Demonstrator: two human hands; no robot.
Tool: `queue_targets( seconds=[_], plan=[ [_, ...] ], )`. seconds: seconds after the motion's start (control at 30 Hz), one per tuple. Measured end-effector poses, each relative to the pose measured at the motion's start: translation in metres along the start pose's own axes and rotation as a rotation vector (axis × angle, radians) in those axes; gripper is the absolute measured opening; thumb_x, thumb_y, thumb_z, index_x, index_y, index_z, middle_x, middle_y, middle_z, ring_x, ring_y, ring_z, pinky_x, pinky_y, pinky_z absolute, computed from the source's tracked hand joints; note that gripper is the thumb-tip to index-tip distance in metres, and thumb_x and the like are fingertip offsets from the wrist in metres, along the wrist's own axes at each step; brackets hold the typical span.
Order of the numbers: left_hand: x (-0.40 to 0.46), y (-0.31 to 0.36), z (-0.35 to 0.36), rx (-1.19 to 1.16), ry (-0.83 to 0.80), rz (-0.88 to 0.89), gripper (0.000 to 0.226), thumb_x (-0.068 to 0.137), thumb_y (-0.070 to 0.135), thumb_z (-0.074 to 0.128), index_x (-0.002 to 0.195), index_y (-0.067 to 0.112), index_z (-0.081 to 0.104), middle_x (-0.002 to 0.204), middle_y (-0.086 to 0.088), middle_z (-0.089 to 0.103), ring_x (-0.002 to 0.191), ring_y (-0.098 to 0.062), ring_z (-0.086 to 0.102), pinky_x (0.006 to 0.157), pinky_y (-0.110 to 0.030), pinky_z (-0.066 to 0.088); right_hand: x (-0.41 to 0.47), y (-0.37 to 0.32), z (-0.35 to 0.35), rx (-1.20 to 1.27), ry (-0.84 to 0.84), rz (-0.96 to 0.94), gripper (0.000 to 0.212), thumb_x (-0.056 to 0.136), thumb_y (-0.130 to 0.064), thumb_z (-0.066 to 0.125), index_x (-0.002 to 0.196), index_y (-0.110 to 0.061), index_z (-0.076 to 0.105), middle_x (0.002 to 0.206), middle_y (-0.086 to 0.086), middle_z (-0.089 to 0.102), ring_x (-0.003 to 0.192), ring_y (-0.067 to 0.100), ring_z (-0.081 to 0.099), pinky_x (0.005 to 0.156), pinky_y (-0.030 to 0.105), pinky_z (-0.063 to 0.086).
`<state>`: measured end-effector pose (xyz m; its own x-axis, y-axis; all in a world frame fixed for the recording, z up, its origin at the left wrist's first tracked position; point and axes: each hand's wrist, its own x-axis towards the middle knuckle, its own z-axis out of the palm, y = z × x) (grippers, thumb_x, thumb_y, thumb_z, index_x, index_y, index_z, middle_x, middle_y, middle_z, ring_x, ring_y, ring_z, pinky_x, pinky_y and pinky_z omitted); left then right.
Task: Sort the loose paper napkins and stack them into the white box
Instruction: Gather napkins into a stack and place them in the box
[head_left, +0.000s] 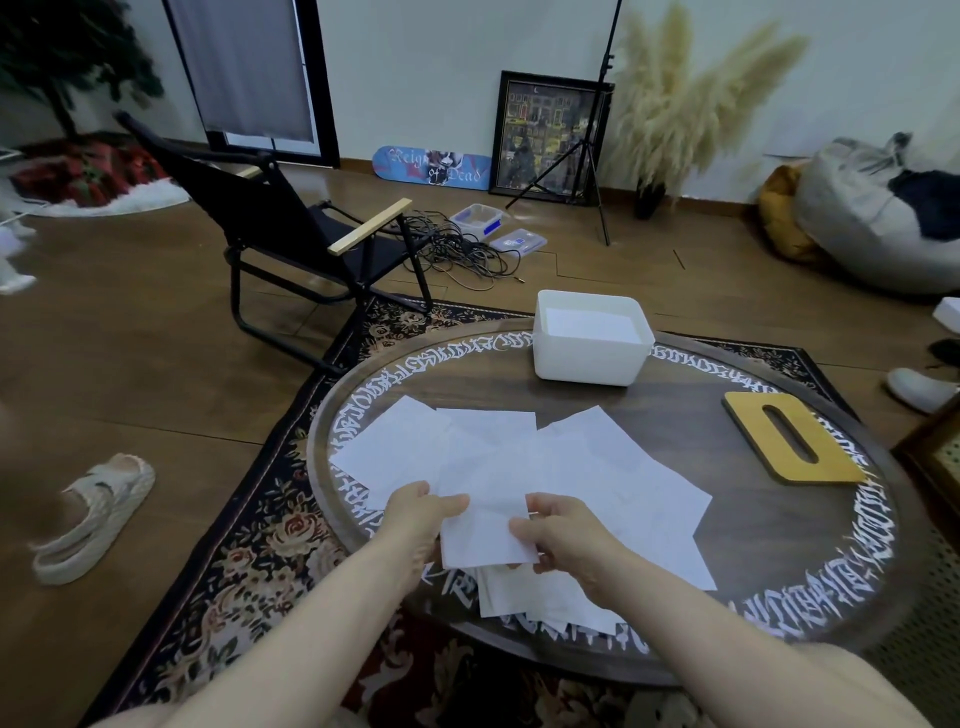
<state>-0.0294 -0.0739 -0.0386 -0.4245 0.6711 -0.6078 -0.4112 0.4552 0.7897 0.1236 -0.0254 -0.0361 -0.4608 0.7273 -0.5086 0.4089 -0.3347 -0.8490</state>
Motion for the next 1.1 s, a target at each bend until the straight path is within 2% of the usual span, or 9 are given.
queue_targets(
  seconds=[0.07, 0.17, 0.33, 0.47, 0.53, 0.6, 0.77, 1.0, 1.1],
  plan=[
    [-0.001, 0.0, 0.0, -0.024, 0.023, 0.004, 0.034, 0.087, -0.008, 0.06, 0.12, -0.004, 0.05, 0.107, -0.014, 0.054, 0.089, -0.029, 0.057, 0.074, -0.038, 0.05, 0.0, 0.0, -0.001, -0.027, -0.008, -0.001, 0.02, 0.092, -0.006, 0.054, 0.107, -0.011, 0.066, 0.088, 0.004, 0.065, 0.06, 0.013, 0.056, 0.054, 0.022, 0.041],
    [0.0, -0.002, -0.001, 0.041, 0.032, 0.022, 0.01, 0.087, -0.008, 0.06, 0.093, 0.0, 0.061, 0.096, -0.016, 0.063, 0.087, -0.032, 0.06, 0.083, -0.043, 0.051, 0.0, -0.001, 0.0, -0.054, -0.064, 0.01, 0.021, 0.091, -0.005, 0.054, 0.107, -0.01, 0.066, 0.082, 0.002, 0.067, 0.055, 0.012, 0.059, 0.052, 0.022, 0.04],
    [0.001, -0.003, -0.001, 0.124, -0.003, 0.062, 0.022, 0.088, -0.009, 0.056, 0.076, 0.007, 0.064, 0.086, -0.016, 0.067, 0.085, -0.034, 0.063, 0.085, -0.047, 0.053, 0.0, -0.003, -0.001, -0.145, -0.004, -0.01, 0.008, 0.088, -0.007, 0.058, 0.09, -0.012, 0.064, 0.068, -0.001, 0.061, 0.051, 0.011, 0.054, 0.05, 0.022, 0.035],
    [0.001, -0.002, -0.005, 0.083, -0.013, 0.08, 0.026, 0.089, -0.011, 0.051, 0.076, 0.008, 0.062, 0.079, -0.012, 0.065, 0.076, -0.029, 0.061, 0.077, -0.04, 0.053, 0.011, -0.002, -0.012, -0.324, 0.166, -0.047, 0.021, 0.087, -0.019, 0.064, 0.107, -0.015, 0.061, 0.082, -0.001, 0.065, 0.059, 0.011, 0.059, 0.05, 0.018, 0.038],
    [0.0, -0.001, -0.008, 0.06, -0.002, 0.084, 0.027, 0.09, -0.011, 0.05, 0.076, 0.008, 0.062, 0.08, -0.012, 0.065, 0.071, -0.026, 0.061, 0.073, -0.034, 0.052, 0.017, 0.001, -0.02, -0.444, 0.254, -0.067, 0.031, 0.085, -0.025, 0.067, 0.113, -0.015, 0.058, 0.095, -0.001, 0.061, 0.074, 0.013, 0.06, 0.064, 0.025, 0.048],
    [0.0, 0.0, -0.012, 0.062, 0.009, 0.092, 0.027, 0.091, -0.01, 0.049, 0.076, 0.009, 0.062, 0.081, -0.012, 0.065, 0.07, -0.025, 0.061, 0.072, -0.032, 0.051, 0.02, 0.002, -0.026, -0.524, 0.322, -0.05, 0.041, 0.083, -0.028, 0.069, 0.119, -0.017, 0.054, 0.108, 0.0, 0.055, 0.088, 0.015, 0.058, 0.076, 0.03, 0.047],
    [-0.001, 0.002, -0.017, 0.079, 0.032, 0.11, 0.026, 0.092, -0.008, 0.046, 0.08, 0.009, 0.061, 0.08, -0.008, 0.064, 0.072, -0.026, 0.06, 0.067, -0.03, 0.05, 0.028, 0.003, -0.03, -0.547, 0.327, 0.059, 0.065, 0.078, -0.028, 0.075, 0.133, -0.014, 0.042, 0.127, 0.005, 0.046, 0.096, 0.022, 0.059, 0.085, 0.036, 0.05],
    [-0.001, 0.008, -0.019, 0.074, 0.042, 0.128, 0.028, 0.095, -0.004, 0.045, 0.078, 0.013, 0.06, 0.084, -0.009, 0.064, 0.074, -0.025, 0.061, 0.068, -0.03, 0.05, 0.031, 0.002, -0.025, -0.562, 0.32, 0.081, 0.064, 0.077, -0.022, 0.075, 0.131, -0.015, 0.042, 0.102, -0.002, 0.052, 0.089, 0.021, 0.06, 0.086, 0.036, 0.05],
    [-0.002, 0.01, -0.019, 0.068, 0.051, 0.134, 0.028, 0.095, -0.004, 0.046, 0.077, 0.013, 0.059, 0.079, -0.006, 0.063, 0.07, -0.023, 0.059, 0.062, -0.027, 0.048, 0.032, 0.003, -0.024, -0.566, 0.341, 0.085, 0.059, 0.075, -0.021, 0.074, 0.126, -0.016, 0.046, 0.104, -0.001, 0.056, 0.094, 0.022, 0.061, 0.084, 0.036, 0.051]
  ],
)
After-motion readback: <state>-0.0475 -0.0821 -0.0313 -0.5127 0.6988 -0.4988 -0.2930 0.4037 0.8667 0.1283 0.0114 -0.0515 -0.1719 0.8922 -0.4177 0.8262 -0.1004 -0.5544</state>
